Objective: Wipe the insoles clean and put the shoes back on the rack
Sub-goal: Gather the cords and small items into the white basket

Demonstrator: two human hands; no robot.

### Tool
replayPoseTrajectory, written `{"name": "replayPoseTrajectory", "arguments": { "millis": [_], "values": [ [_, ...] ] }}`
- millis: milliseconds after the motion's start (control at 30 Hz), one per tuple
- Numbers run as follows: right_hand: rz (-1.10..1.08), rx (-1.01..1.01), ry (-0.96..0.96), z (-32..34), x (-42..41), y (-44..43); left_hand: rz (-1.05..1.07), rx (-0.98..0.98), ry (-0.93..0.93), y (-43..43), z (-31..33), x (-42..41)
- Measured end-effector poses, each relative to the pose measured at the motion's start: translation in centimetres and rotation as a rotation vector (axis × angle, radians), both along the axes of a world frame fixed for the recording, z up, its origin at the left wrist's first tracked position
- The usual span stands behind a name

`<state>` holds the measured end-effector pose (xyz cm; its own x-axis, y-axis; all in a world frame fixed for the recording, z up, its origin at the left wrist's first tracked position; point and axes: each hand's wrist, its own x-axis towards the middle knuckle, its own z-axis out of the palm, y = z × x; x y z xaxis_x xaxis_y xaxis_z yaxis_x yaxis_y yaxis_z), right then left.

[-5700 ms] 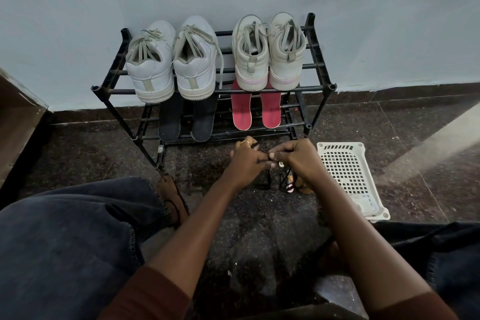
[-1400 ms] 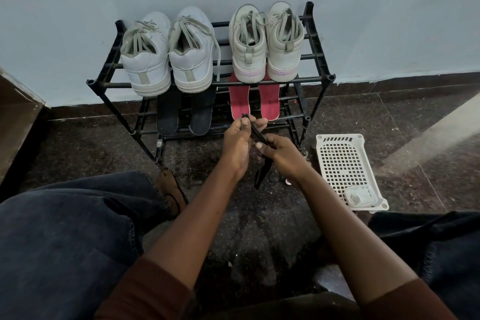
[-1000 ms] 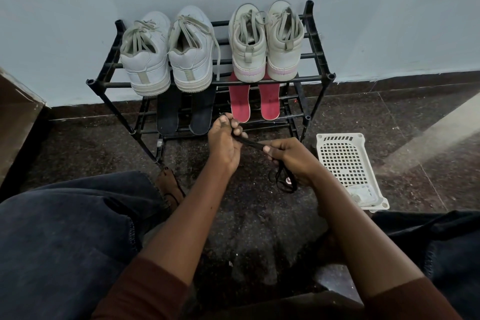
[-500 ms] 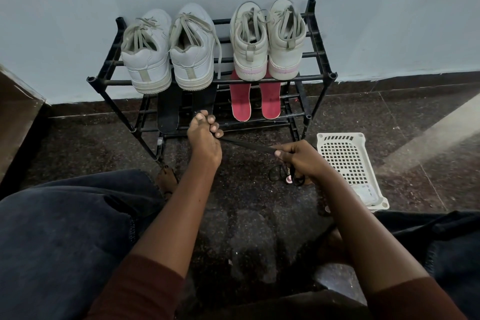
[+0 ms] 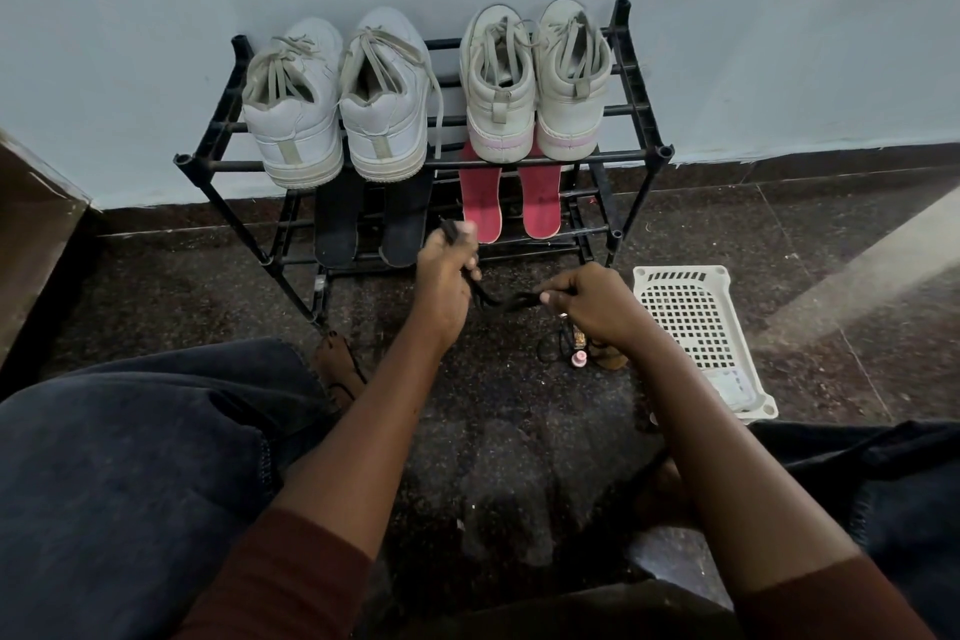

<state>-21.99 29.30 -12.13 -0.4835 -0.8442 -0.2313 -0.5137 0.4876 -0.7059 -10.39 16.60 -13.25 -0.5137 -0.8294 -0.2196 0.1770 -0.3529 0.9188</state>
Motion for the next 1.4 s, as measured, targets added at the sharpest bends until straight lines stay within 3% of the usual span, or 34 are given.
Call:
{"name": "replayPoseTrajectory", "arguments": {
  "millis": [200,300,500,867,1000,1133,1267,1400],
  "values": [
    [0.008,-0.047,0.001,1.1,0.2,-0.3,-0.487,-0.375,-0.344,2.2,-0.7,-0.1],
    [-0.027,-0.053,-0.056,1.2,0.1,0.1,-0.595,-0.449,-0.446,2.8,-0.6,-0.2],
    [-0.130,-0.142,-0.282,1.4,-0.6,0.6,-0.651,-0.547,-0.547,2.5,-0.5,-0.1],
    [-0.161,-0.029,-0.227,1.6,-2.1,1.4,-0.538,-0.516,-0.691,0.6,-1.8,1.1],
    [-0.108,0.036,0.044,2.4,-1.7,0.8,-0.498,-0.473,-0.640,0.6,-2.1,1.2],
    [0.082,0.168,0.292,3.5,-0.6,0.1,-0.440,-0.343,-0.446,1.0,-1.9,1.1],
    [0.202,0.239,0.272,3.7,1.0,-0.6,-0.426,-0.329,-0.342,2.5,-1.6,0.3],
    [0.219,0.182,0.263,3.5,1.9,-1.1,-0.395,-0.166,-0.197,4.2,-1.4,-0.5]
  ]
}}
